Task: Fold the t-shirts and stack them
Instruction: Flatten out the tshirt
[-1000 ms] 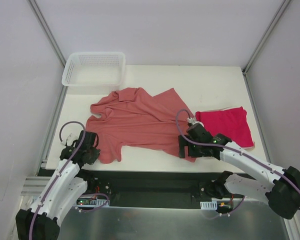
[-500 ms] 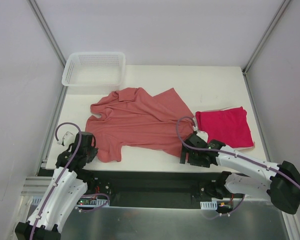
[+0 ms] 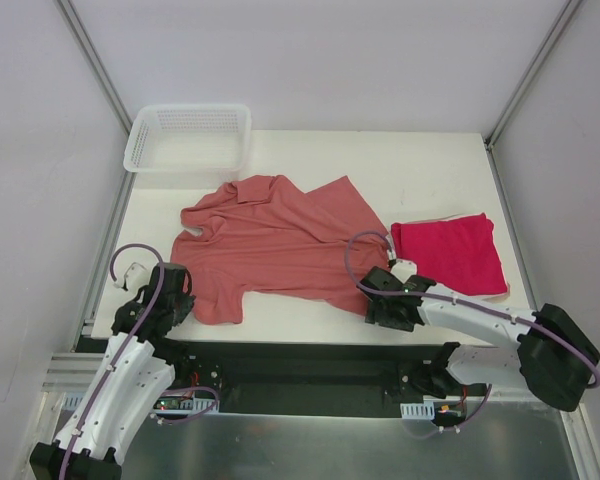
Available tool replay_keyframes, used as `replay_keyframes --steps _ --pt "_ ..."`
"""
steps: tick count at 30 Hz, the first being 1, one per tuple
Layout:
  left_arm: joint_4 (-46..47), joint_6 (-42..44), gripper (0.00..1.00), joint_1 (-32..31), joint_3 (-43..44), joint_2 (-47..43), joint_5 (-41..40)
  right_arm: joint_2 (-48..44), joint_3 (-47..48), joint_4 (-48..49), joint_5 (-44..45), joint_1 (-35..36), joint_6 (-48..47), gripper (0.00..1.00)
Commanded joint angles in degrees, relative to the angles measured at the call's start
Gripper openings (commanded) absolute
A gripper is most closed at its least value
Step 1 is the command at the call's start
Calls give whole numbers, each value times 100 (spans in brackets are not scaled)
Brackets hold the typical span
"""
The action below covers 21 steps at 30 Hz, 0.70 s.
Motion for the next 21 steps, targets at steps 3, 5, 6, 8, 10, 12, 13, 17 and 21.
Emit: replay_keyframes --steps 3,5,6,8,10,12,13,17,21 --pt "0 73 0 -52 212 80 -220 638 415 337 302 -46 -154 46" --pt "1 38 0 -52 168 107 -168 682 529 355 284 -47 -206 42" --pt "0 29 0 -52 151 124 -150 691 556 363 293 -55 -241 41" --pt "0 20 0 -52 124 168 -150 691 626 355 363 -46 -286 42" --pt "0 11 0 -52 124 212 -150 691 688 320 451 -73 -338 42" --pt "0 2 0 -52 150 221 -159 709 714 329 469 -108 -400 41" --pt "9 -6 0 -52 159 221 -168 735 723 328 469 -160 -452 39" --pt "0 20 0 -52 203 221 -238 814 750 337 434 -319 -593 38" --pt "9 20 0 -52 203 221 -247 841 750 390 355 -424 -699 35"
